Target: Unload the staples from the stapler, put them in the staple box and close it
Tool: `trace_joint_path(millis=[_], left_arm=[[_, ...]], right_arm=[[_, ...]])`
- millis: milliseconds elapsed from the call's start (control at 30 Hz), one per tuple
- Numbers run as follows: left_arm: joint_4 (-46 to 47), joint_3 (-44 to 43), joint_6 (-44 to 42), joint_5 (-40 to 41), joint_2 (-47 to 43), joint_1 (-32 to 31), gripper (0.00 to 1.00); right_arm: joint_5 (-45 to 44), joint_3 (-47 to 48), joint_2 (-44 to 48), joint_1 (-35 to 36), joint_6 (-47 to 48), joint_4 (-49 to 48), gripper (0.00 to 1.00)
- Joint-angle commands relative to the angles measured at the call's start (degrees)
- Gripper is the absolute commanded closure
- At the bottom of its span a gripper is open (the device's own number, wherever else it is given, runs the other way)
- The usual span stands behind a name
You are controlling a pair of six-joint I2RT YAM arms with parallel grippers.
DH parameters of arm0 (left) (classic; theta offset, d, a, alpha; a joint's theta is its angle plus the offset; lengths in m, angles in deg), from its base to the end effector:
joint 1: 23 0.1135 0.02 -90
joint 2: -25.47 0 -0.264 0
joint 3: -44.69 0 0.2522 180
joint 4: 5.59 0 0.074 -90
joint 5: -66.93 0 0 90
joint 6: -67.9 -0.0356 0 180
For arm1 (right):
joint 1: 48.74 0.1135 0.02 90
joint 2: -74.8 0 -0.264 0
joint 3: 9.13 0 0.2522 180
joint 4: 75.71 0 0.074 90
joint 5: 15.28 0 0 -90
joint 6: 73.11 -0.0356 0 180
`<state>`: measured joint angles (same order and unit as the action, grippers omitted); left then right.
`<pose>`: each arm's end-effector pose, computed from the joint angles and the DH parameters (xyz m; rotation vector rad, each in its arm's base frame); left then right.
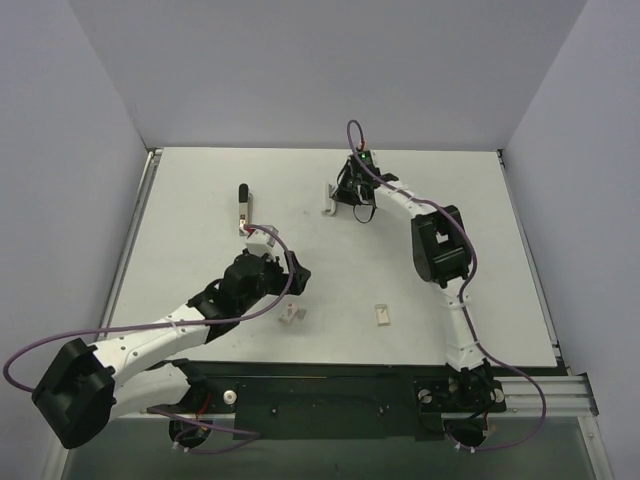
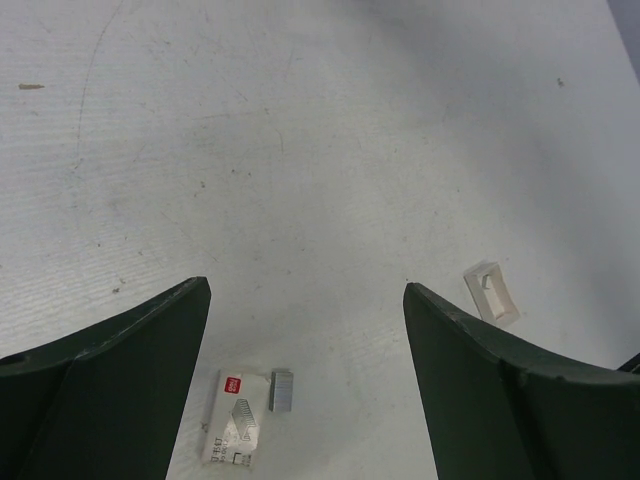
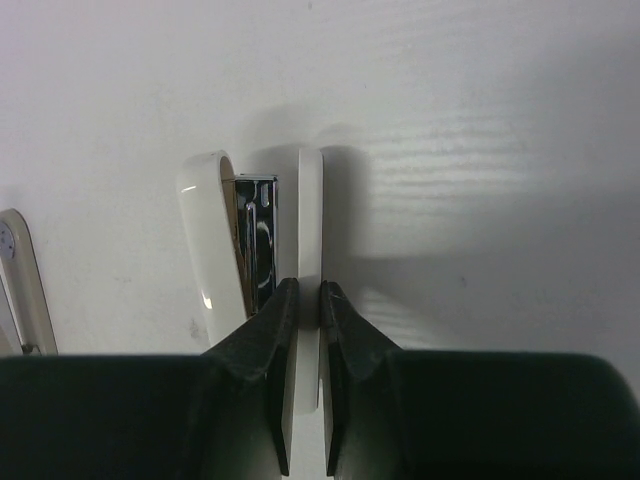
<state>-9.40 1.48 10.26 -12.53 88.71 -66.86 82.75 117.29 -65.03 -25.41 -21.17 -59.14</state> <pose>0.1760 -0.1601 0.2188 0.0824 2.0420 -0.6721 0.5138 0.2270 0.1707 0.1924 2.1805 0.7769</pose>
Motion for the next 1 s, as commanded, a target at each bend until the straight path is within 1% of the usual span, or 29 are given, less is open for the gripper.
trace_joint_path(millis=[0,267,300,367,433,533,633,800,967], left_arm=[[-0.11,-0.52,1.92,-1.93,-5.22,-0.44,0.11],[-0.73,0.53,7.54,-3.78,-11.38,-1.32,0.10],[-0.81,0.62,7.72,-3.87,-11.65,-1.41,0.10],[-0.99,0.71,8.77,-3.52,-12.00,-1.58,0.09],[-1.08,1.06,10.26,-2.99,-12.18,-1.76,0.09],[0.67,2.20,11.93,-4.13,-12.35,-1.85,0.09],[2.52,2.38,12.99,-6.06,-12.09,-2.02,0.08],[3.75,3.78,16.76,-5.10,-13.14,-2.46,0.08],[5.69,5.98,18.62,-3.87,-15.25,-2.46,0.08]], right_arm=[[1.63,-12.95,10.07,0.92,-0.52,-4.19,1.00],[2.42,-35.11,27.47,3.30,-1.75,-14.13,1.00],[3.04,-37.23,28.81,3.99,-2.10,-15.19,1.00],[3.66,-43.99,34.60,5.31,-3.15,-17.92,1.00],[2.44,-47.86,38.64,7.50,-2.55,-18.72,1.00],[-0.03,-51.83,43.93,10.06,-0.70,-17.14,1.00],[-4.67,-55.52,50.86,14.00,1.58,-15.65,1.00],[-13.29,-58.08,58.43,20.34,4.22,-11.08,1.00],[-16.20,-61.77,63.79,24.91,3.79,-10.63,1.00]])
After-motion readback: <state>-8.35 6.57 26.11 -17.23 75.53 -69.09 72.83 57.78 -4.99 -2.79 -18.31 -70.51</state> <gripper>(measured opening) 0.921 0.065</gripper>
